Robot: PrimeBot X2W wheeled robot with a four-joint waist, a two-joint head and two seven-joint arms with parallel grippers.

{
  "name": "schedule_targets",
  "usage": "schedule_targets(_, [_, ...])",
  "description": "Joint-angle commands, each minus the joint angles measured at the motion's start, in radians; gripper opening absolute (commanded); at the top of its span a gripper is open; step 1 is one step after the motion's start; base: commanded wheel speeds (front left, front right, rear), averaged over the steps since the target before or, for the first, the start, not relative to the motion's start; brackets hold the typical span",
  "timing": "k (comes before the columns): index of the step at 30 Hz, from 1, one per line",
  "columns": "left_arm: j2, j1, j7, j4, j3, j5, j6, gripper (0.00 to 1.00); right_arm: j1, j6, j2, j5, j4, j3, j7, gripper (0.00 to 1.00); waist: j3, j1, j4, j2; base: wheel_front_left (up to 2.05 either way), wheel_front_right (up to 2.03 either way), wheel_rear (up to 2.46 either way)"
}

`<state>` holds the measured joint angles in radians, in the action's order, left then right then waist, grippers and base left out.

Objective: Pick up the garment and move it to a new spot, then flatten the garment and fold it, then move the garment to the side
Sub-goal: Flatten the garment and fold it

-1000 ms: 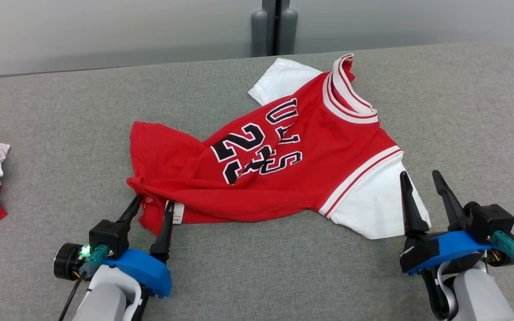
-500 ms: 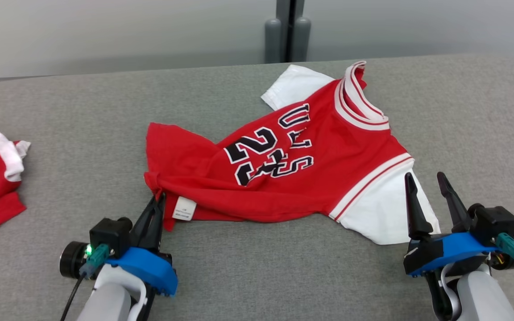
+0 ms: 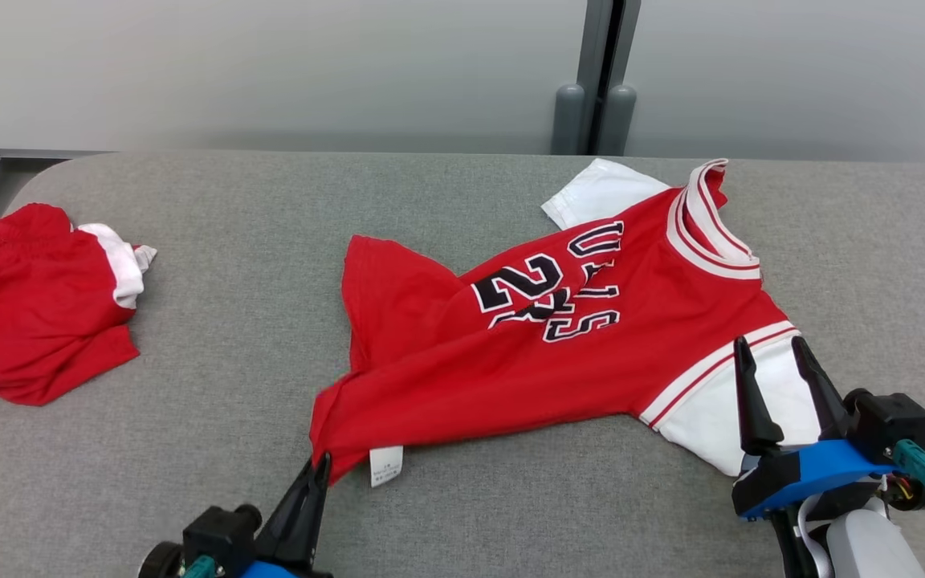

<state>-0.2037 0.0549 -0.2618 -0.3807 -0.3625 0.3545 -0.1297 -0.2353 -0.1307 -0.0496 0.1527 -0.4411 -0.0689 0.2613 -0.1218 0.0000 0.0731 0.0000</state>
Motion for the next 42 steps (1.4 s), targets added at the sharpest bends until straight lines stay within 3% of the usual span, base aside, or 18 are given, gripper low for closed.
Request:
schedule_targets(1, [-0.005, -0.015, -0.005, 0.001, 0.0, 0.01, -0.002, 0.0, 0.017, 0.0, -0.002, -0.003, -0.004, 0.001, 0.006, 1.0, 0.004, 0.0, 0.004, 0.0, 0.0, 0.0, 0.0])
schedule_targets(9, [-0.013, -0.1, -0.005, -0.03, -0.012, 0.04, -0.002, 0.0, 0.022, 0.0, -0.002, -0.01, -0.015, -0.005, 0.006, 1.0, 0.026, 0.0, 0.016, 0.0, 0.0, 0.0, 0.0])
schedule_targets(11, [-0.012, -0.104, -0.005, -0.026, 0.003, 0.034, -0.002, 0.75, 0.028, 0.0, -0.002, -0.011, -0.017, -0.008, 0.005, 1.0, 0.031, 0.0, 0.018, 0.0, 0.0, 0.0, 0.0])
schedule_targets(12, [-0.009, -0.104, -0.005, -0.022, 0.013, 0.028, -0.002, 1.0, 0.032, 0.0, -0.002, -0.012, -0.018, -0.01, 0.005, 1.0, 0.032, 0.0, 0.018, 0.0, 0.0, 0.0, 0.0])
schedule_targets(27, [0.013, -0.044, -0.005, 0.111, 0.184, -0.051, 0.018, 1.0, 0.039, 0.0, -0.002, -0.02, 0.004, 0.014, 0.006, 1.0, 0.068, 0.0, -0.031, 0.0, 0.0, 0.0, 0.0])
schedule_targets(42, [0.014, -0.007, -0.005, 0.085, 0.307, -0.116, 0.048, 1.0, 0.095, 0.0, -0.001, -0.095, 0.113, 0.023, -0.014, 1.0, 0.097, 0.0, -0.115, 0.0, 0.0, 0.0, 0.0])
